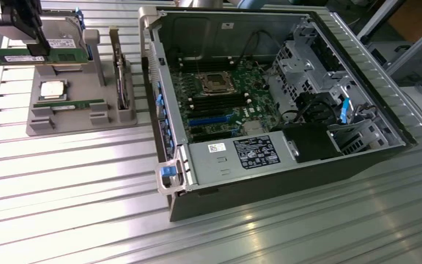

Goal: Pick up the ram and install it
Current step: 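Pick up the ram and move it above insertion slot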

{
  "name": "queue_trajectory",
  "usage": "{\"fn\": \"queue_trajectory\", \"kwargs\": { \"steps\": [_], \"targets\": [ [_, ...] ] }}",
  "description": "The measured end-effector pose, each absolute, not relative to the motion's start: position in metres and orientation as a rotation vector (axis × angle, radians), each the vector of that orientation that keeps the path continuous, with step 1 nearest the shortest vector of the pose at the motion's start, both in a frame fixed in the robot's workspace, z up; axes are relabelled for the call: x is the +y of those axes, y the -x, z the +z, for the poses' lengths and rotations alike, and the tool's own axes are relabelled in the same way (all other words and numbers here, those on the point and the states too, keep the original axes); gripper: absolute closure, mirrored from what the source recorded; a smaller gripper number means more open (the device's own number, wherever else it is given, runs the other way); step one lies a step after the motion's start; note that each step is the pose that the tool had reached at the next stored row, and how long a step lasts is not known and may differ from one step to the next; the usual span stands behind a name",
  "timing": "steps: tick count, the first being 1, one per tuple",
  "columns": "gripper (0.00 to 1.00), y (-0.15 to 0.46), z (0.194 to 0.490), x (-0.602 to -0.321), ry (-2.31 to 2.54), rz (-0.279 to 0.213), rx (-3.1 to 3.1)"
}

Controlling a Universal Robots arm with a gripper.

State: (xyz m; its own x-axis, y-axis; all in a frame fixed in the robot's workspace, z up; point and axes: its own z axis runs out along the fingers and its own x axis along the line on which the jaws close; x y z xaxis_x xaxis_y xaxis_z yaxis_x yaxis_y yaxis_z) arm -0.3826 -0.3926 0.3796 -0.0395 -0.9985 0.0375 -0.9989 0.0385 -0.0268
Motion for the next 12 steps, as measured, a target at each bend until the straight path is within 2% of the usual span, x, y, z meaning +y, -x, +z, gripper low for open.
{"fn": "queue_trajectory", "kwargs": {
  "steps": [12],
  "targets": [
    [0.88,0.383,0.391,-0.393,-2.171,0.071,-2.258]
  ]
}}
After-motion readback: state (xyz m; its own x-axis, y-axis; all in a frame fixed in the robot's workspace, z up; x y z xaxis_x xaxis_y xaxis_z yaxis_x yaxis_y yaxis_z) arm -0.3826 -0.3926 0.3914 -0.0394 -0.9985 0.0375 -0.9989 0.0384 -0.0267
